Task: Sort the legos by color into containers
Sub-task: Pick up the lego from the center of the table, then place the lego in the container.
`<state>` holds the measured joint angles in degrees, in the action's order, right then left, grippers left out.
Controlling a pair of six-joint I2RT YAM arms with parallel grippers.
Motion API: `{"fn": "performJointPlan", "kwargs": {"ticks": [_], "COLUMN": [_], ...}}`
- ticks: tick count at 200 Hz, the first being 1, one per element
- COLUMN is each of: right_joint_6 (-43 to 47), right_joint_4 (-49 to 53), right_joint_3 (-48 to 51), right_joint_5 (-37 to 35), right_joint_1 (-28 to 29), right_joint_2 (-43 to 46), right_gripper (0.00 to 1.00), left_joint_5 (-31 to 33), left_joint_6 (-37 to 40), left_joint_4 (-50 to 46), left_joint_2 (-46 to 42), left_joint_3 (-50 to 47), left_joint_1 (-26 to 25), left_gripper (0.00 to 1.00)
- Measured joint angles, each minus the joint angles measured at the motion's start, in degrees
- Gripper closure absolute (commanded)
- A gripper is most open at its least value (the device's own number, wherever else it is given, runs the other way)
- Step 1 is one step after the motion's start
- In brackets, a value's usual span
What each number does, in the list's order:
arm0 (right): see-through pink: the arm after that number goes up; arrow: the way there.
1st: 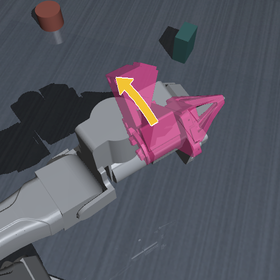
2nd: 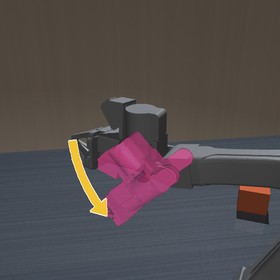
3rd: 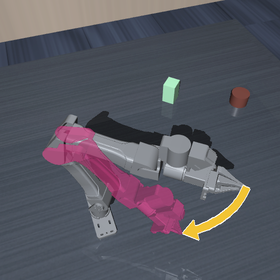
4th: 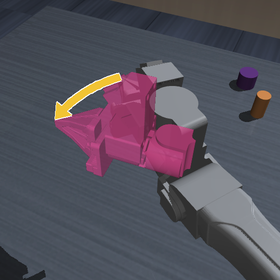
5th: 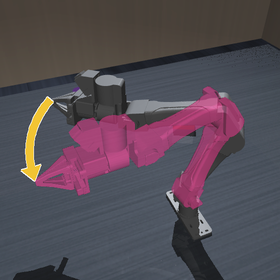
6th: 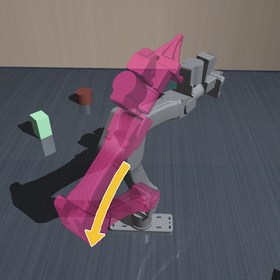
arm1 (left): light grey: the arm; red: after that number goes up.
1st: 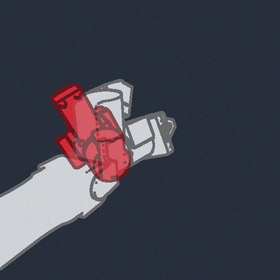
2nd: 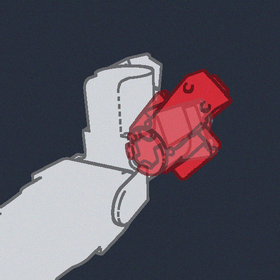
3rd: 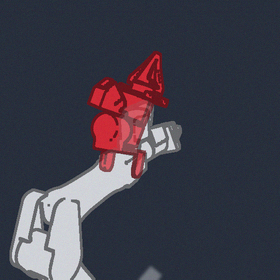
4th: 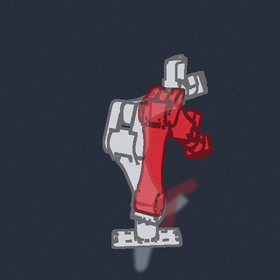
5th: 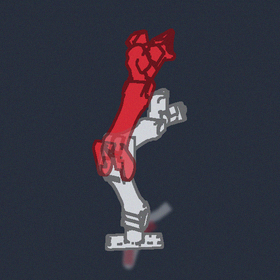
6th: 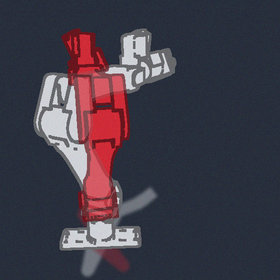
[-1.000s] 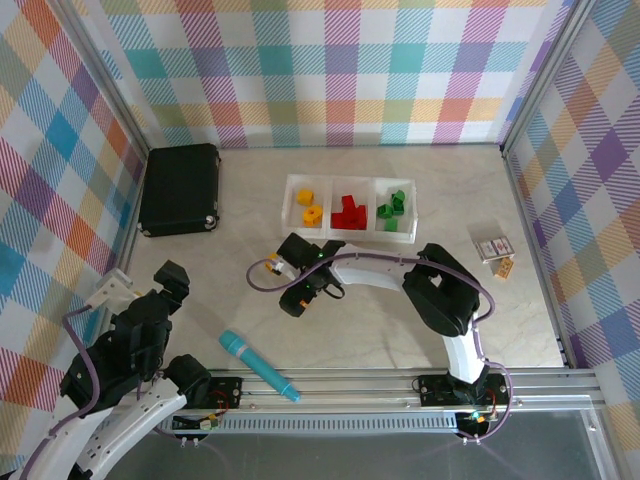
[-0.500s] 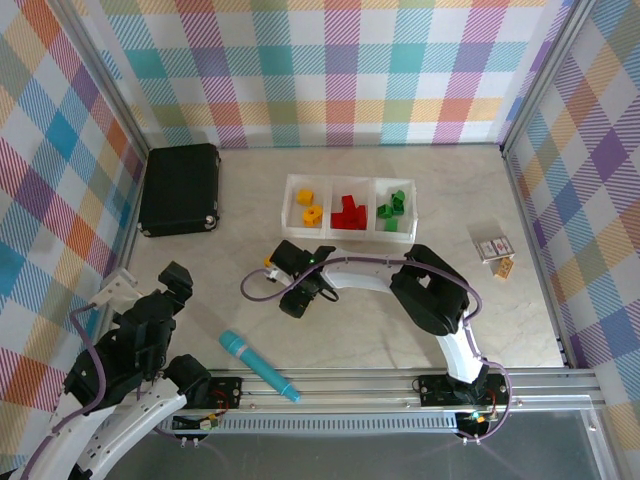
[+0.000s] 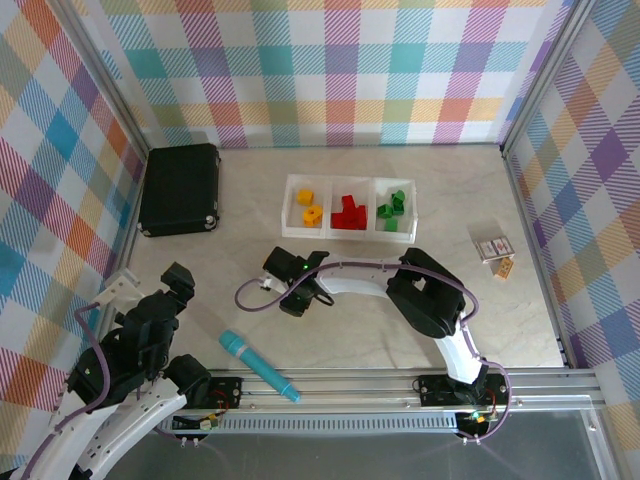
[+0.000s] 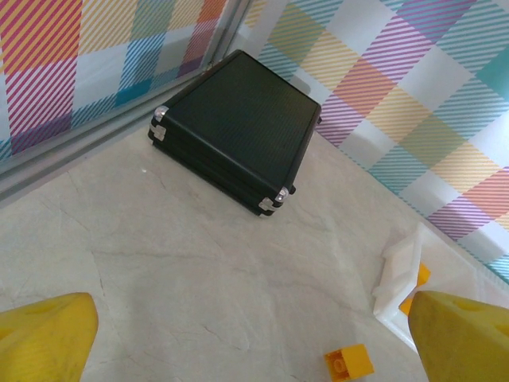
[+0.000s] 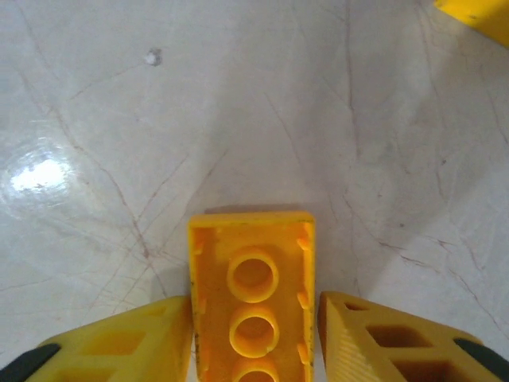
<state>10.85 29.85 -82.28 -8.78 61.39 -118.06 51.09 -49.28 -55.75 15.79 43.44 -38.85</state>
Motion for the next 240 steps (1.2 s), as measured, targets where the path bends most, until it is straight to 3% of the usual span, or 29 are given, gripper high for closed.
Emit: {"fn": "performJointPlan", "kwargs": {"ticks": [60,125,174,208,240], "right_joint_6": [-2.8,-11.1,-15.0,-17.4,-18.0], "right_joint_4": [-0.4,-0.2,4.2,7.0,9.8], "right_joint_3": [-0.1,-2.0,-20.0,-37.4,-45.2], "right_joint_5": [-0.6,-0.6,1.5,5.1,7.4], "right_joint_1": [-0.9,-14.2,-19.3,-24.2,-26.8], "right_joint_2": [0.3,4.8,3.0,-7.8,-17.0], "right_gripper": [0.70,0.74,0.72,0.72,0.71], "left_joint_5": [-0.2,-3.3,-5.8,-9.7,-15.1], "left_joint_6": [-0.3,-0.9,-1.3,-1.7,-2.2], "left_joint_4": [0.3,0.8,4.0,7.4,11.4], "left_joint_2": [0.9,4.8,8.2,12.0,18.6], "left_joint_3": [-1.1,-4.0,-6.2,-8.5,-10.6], "left_joint_1": [0.0,0.0,0.0,0.0,0.0], "left_gripper": [0.00,0.00,0.00,0.00,0.00]}}
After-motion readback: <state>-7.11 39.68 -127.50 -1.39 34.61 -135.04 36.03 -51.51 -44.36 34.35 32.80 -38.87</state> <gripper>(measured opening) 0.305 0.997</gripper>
